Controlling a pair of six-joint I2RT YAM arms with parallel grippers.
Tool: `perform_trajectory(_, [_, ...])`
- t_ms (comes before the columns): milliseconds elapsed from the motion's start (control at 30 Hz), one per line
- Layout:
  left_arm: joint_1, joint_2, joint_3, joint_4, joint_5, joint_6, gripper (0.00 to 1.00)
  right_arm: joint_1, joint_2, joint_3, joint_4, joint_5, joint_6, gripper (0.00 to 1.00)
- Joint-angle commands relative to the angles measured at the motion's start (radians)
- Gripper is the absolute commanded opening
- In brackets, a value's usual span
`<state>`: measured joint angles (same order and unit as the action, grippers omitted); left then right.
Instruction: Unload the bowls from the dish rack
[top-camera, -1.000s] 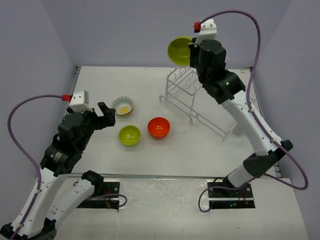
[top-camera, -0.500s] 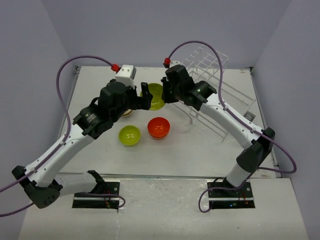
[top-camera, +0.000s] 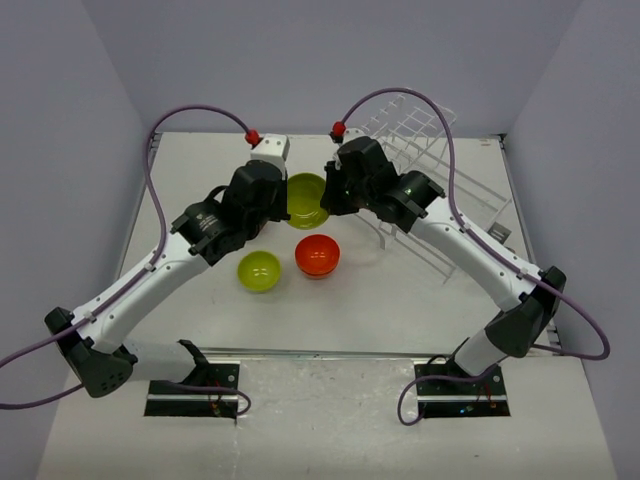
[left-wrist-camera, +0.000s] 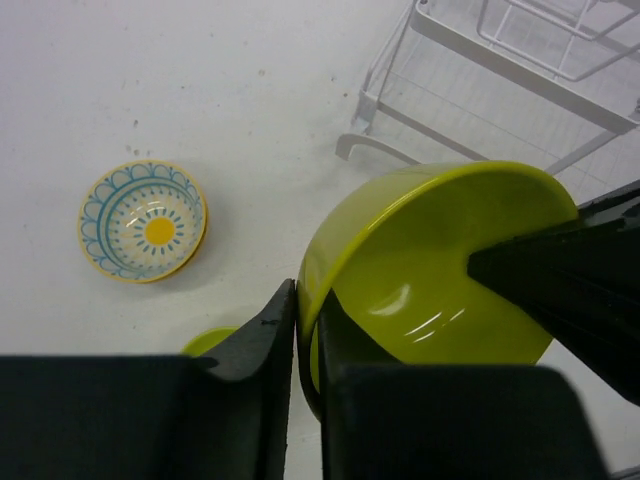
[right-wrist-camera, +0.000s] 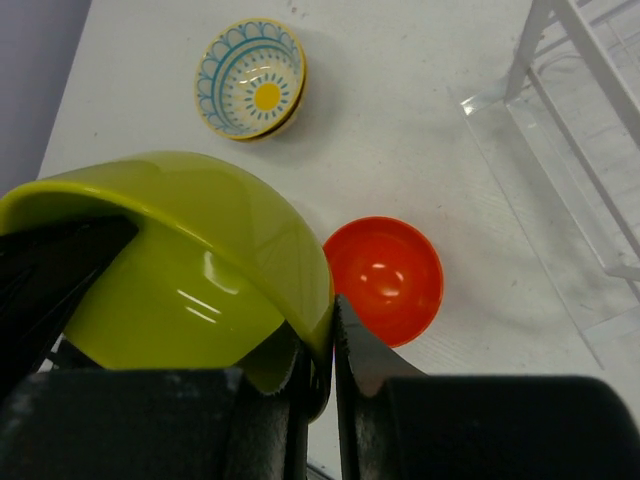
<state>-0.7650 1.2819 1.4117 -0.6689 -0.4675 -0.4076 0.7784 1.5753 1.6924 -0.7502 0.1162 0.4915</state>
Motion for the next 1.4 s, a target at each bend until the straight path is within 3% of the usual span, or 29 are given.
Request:
perform_trajectory(0, [0.004, 0.014, 0.029, -0.017, -0.065, 0.021, 0.02, 0.019, -0.04, 0.001, 0.051, -0.023, 0.002, 0.0])
perform_trajectory(200, [0.006, -0.004, -0.063, 0.003, -0.111, -0.037, 0.0, 0.033, -0.026, -0.017, 0.083, -0.055, -0.004, 0.0])
perform_trajectory(233, [0.009, -0.013, -0.082, 0.002, -0.131, -0.057, 0.0, 0.035, -0.029, -0.02, 0.087, -0.058, -0.01, 0.05])
perform_trajectory(267, [0.013, -0.022, -0.103, -0.014, -0.169, -0.107, 0.0, 0.035, -0.032, -0.026, 0.087, -0.058, -0.014, 0.26])
perform_trajectory(300, [0.024, -0.044, -0.143, -0.029, -0.178, -0.135, 0.0, 0.033, -0.035, -0.039, 0.083, -0.053, -0.027, 0.75])
perform_trajectory(333, [0.055, -0.058, -0.164, -0.041, -0.172, -0.163, 0.0, 0.033, -0.046, -0.042, 0.071, -0.018, -0.03, 0.85])
perform_trajectory(367, [0.073, -0.075, -0.192, -0.055, -0.162, -0.206, 0.0, 0.035, -0.054, -0.054, 0.042, 0.008, -0.039, 0.88])
perform_trajectory(533, [0.237, -0.236, -0.428, -0.038, -0.021, -0.266, 0.0, 0.035, -0.187, -0.132, -0.014, 0.129, -0.062, 0.92])
perform_trajectory(667, [0.26, -0.311, -0.575, 0.008, 0.029, -0.309, 0.0, 0.032, -0.283, -0.224, 0.02, 0.126, -0.08, 0.94])
perform_trajectory(800, [0.262, -0.285, -0.677, 0.051, 0.092, -0.324, 0.0, 0.032, -0.348, -0.347, 0.118, 0.008, -0.137, 0.96])
perform_trajectory(1367, [0.274, -0.173, -0.645, 0.112, 0.115, -0.312, 0.0, 0.032, -0.406, -0.485, 0.187, -0.03, -0.136, 0.99])
